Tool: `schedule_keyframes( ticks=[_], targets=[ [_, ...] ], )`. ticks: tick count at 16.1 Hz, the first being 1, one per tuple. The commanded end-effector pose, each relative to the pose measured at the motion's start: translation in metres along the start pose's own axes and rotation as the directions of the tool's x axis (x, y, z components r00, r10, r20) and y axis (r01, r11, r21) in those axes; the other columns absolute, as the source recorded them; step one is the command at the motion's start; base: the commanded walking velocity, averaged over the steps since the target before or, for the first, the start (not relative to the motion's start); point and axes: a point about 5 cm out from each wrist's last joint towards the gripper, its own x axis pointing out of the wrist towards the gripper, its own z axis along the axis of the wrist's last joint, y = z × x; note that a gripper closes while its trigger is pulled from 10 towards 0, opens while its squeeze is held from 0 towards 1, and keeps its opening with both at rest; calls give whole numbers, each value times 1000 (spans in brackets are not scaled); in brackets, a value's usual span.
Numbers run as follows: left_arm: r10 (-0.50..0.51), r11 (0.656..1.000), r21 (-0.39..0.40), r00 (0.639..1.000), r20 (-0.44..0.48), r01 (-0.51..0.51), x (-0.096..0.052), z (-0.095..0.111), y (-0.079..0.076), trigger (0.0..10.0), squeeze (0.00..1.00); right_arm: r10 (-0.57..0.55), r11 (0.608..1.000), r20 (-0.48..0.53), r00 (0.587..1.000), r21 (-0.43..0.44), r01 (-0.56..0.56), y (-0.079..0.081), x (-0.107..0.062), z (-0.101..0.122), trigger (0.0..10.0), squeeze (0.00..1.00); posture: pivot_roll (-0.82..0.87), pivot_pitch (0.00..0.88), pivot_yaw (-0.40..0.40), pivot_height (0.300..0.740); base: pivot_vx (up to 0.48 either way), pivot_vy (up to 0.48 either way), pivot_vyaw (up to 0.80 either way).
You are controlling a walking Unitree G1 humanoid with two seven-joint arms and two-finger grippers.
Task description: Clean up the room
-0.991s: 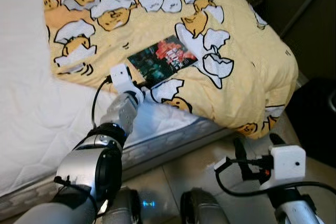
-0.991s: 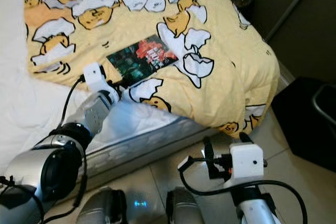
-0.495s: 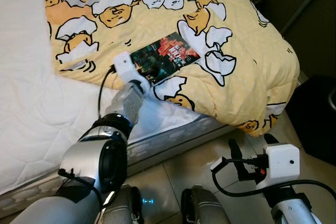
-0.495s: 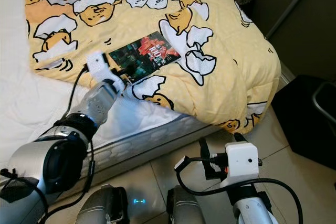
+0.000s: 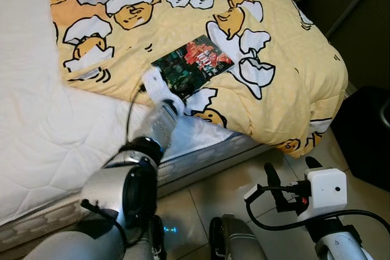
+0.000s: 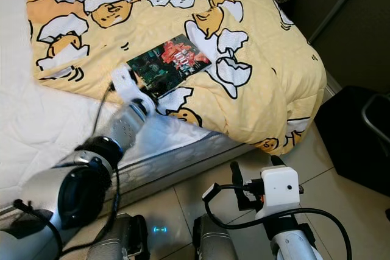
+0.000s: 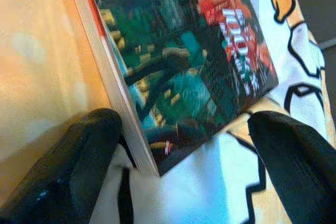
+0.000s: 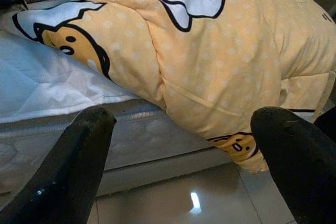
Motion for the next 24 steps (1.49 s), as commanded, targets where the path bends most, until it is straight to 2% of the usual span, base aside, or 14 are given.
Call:
schedule_keyframes(
  ticks=[1, 5, 8, 9, 10, 12, 17, 19, 24],
  targets=[
    [11, 1000, -21, 998, -54, -13, -2, -15, 0, 10000, 0, 7, 1000, 3, 1000, -12, -7, 0, -3, 4, 10000, 0, -307, 252, -101, 695, 0, 0, 0],
    [20, 998, -65, 998, -54, -23, -1, -13, 1, 10000, 0, 9, 1000, 1, 1000, -10, -9, 1, -4, 3, 10000, 0, -305, 253, -98, 695, 0, 0, 0],
    [18, 963, -267, 999, -33, -26, -1, -17, -2, 10000, 0, 15, 1000, -2, 1000, -9, -15, 3, -4, 4, 10000, 0, -311, 258, -104, 695, 0, 0, 0],
    [19, 958, -284, 999, -31, -27, -2, -18, -1, 3137, 0, 17, 1000, -2, 1000, -9, -17, 3, -4, 4, 10000, 0, -312, 258, -104, 695, 0, 0, 0],
    [14, 955, -294, 999, -35, -24, -2, -21, -3, 0, 0, 19, 1000, -4, 1000, -10, -19, 3, -5, 3, 10000, 0, -314, 259, -105, 695, 0, 0, 0],
    [13, 957, -287, 997, -75, -34, -4, -34, -6, 0, 0, 24, 1000, -8, 1000, -9, -24, 5, -6, 3, 10000, 0, -318, 262, -108, 695, 0, 0, 0],
    [0, 930, -365, 995, -100, -37, -6, -45, -10, 0, 0, 25, 1000, -13, 1000, -10, -25, 5, -8, 4, 10000, 0, -326, 268, -110, 695, 0, 0, 0],
    [22, 913, -403, 995, -95, -58, -6, -45, -8, 0, 0, 24, 1000, -18, 1000, -11, -24, 5, -8, 3, 10000, 0, -330, 270, -110, 695, 0, 0, 0],
    [74, 896, -435, 996, -55, -91, -6, -37, 3, 0, 0, 25, 1000, -24, 999, -12, -26, 5, -9, 3, 10000, 0, -334, 272, -112, 695, 0, 0, 0]
  ],
)
